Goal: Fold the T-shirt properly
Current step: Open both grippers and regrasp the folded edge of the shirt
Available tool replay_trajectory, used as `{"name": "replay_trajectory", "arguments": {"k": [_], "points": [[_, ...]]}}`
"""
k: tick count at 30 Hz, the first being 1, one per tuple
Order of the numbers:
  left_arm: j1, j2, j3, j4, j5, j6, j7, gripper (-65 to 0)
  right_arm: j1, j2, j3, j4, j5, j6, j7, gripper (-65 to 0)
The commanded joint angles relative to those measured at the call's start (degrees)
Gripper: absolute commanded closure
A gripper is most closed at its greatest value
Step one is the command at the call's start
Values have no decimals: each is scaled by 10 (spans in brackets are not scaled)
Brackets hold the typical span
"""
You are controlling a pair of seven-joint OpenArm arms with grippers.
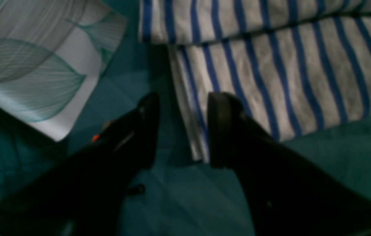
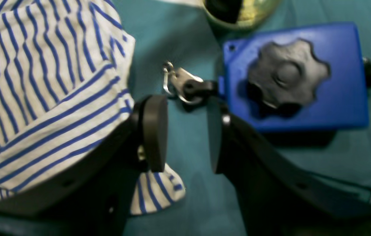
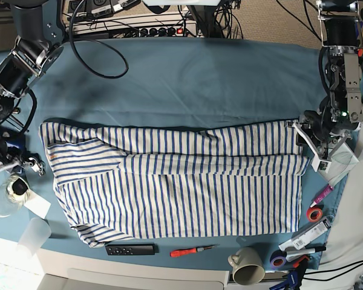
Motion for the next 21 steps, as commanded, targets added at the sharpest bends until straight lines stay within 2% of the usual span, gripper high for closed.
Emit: {"name": "replay_trajectory", "arguments": {"k": [1, 7, 14, 18, 21], "points": [[-9, -9, -4, 7, -2, 0, -9, -256, 5, 16, 8, 11, 18, 8, 1, -212], [5, -2, -4, 5, -22, -1, -9, -256, -43, 21, 32, 11, 55, 22, -33, -212], [6, 50, -4, -54, -13, -2, -40, -256, -69, 20, 69, 11, 90, 32, -40, -212], [-1, 59, -4, -91, 0, -2, -38, -255, -70, 20, 96, 11, 154, 35, -73, -212], [-1, 59, -4, -89, -17, -2, -16, -255, -75, 18, 99, 10, 182, 36, -73, -212]]}}
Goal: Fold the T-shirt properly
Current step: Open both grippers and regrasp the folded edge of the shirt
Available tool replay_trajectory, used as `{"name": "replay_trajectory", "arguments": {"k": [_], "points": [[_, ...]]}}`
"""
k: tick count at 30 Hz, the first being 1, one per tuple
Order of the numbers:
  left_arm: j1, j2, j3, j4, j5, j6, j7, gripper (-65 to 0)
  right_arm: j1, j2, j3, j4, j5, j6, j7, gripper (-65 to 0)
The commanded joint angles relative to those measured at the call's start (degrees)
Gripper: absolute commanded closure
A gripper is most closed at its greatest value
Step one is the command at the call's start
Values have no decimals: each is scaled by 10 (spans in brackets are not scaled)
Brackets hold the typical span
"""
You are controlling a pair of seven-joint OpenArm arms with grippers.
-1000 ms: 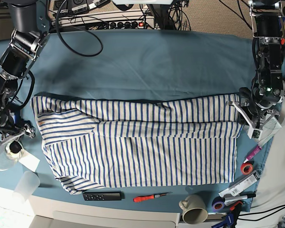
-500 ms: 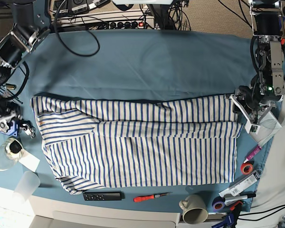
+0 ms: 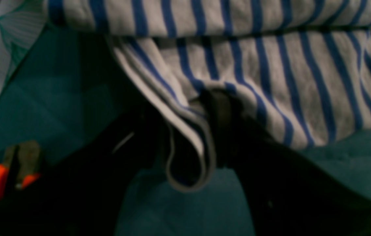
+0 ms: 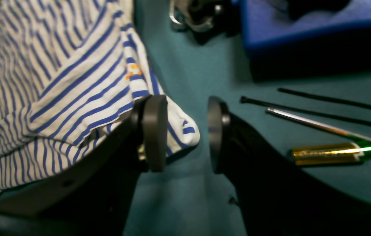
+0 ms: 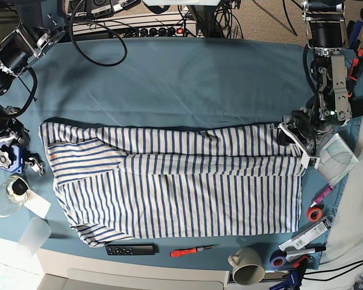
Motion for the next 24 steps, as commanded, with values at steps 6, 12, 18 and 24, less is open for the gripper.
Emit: {"name": "replay_trajectory", "arguments": {"k": [6, 12, 18, 24], "points": [[4, -3, 1, -2, 4, 3, 41, -256, -19, -9, 3, 10, 10, 9, 60, -212], [4, -3, 1, -2, 4, 3, 41, -256, -20, -37, 2, 10, 31, 46, 64, -213], [4, -3, 1, -2, 4, 3, 42, -256, -21, -51, 2, 9, -29, 47, 98, -213], [3, -3, 1, -2, 4, 1, 42, -256, -20, -73, 2, -3, -26, 44, 105, -213]]}}
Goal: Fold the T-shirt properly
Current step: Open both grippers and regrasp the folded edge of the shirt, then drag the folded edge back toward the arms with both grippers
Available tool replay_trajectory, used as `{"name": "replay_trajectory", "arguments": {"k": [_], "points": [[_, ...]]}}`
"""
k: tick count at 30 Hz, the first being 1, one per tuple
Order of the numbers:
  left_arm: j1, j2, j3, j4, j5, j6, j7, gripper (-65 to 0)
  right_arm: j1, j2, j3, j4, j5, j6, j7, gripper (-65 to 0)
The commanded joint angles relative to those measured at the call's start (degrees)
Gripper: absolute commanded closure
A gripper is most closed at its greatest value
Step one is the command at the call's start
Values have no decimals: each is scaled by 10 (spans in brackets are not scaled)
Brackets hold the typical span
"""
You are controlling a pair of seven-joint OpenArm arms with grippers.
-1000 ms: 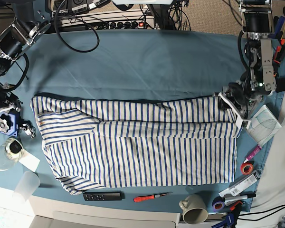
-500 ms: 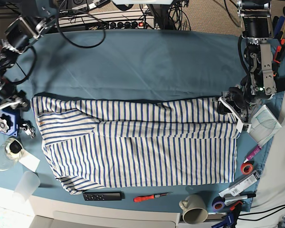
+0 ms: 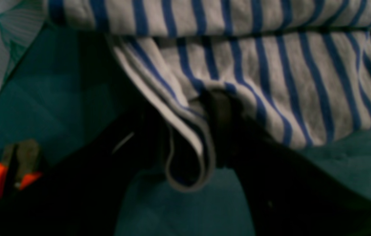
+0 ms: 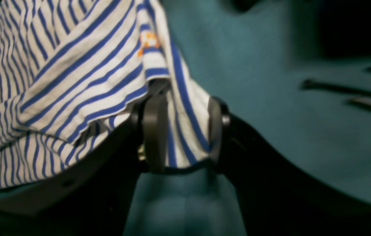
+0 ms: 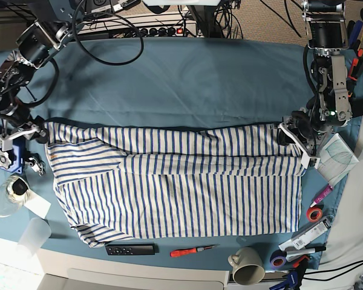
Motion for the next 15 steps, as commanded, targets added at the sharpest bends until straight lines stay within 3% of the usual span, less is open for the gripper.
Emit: {"name": "replay_trajectory", "arguments": {"k": [1, 6, 15], "points": [[3, -3, 1, -2, 4, 2, 38, -256, 11, 6, 1, -1, 8, 0, 22, -213], [3, -3, 1, -2, 4, 2, 38, -256, 11, 6, 0, -77, -19, -3, 63, -213], [3, -3, 1, -1, 4, 2, 38, -255, 11, 6, 1, -140, -17, -3, 73, -191]]}}
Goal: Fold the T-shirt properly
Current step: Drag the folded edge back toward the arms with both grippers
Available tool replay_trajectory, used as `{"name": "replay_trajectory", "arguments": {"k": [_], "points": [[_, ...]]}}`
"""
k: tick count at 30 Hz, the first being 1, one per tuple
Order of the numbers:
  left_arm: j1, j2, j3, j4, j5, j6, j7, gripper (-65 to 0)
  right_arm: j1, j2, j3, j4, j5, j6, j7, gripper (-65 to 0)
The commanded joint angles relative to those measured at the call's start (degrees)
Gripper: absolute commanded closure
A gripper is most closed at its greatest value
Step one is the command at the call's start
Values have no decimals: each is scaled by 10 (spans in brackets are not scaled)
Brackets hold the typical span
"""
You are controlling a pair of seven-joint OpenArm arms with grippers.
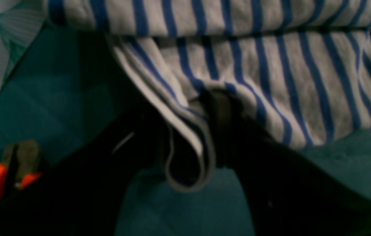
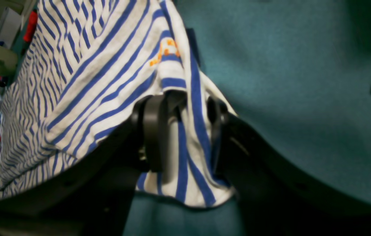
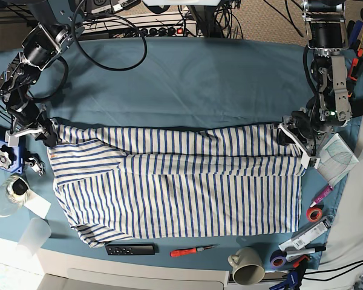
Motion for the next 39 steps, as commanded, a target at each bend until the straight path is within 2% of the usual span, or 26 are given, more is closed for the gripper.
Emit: {"name": "replay_trajectory", "arguments": {"k": [1, 3, 4, 6, 11, 14, 16, 18, 25, 27, 35, 39], "points": [[4, -3, 1, -1, 4, 2, 38, -245, 0, 2, -2, -4, -39, -15, -29, -142], [4, -3, 1, -2, 4, 2, 38, -187, 2, 2, -2, -4, -43, -15, -30, -23], [4, -3, 1, -1, 4, 2, 41, -138, 2, 2, -2, -4, -43, -15, -30, 0], [4, -3, 1, -1, 4, 2, 51, -6, 2, 3, -2, -4, -43, -15, -38, 0], [4, -5, 1, -1, 5, 2, 73, 0, 1, 5, -2, 9, -42, -13, -55, 0], [4, -7, 0, 10, 5, 2, 91, 0, 1, 5, -2, 40, -36, 3, -68, 0], [4, -6, -1, 27, 5, 2, 104, 0, 1, 5, -2, 68, -33, 2, -86, 0], [4, -8, -1, 44, 6, 2, 107, 0, -2, 5, -2, 96, -34, 2, -101, 0], [4, -10, -9, 76, 33, 2, 107, 0, -52, 5, -2, 167, -34, -4, -100, 0], [4, -20, -14, 81, 33, 2, 110, 0, -66, 5, -2, 182, -34, -4, -100, 0], [6, -102, -17, 83, 31, 2, 123, 0, -105, 5, -2, 247, -34, -5, -104, 0], [16, -124, -17, 85, 30, 4, 131, 0, -117, 5, -1, 273, -34, -26, -130, 0]]}}
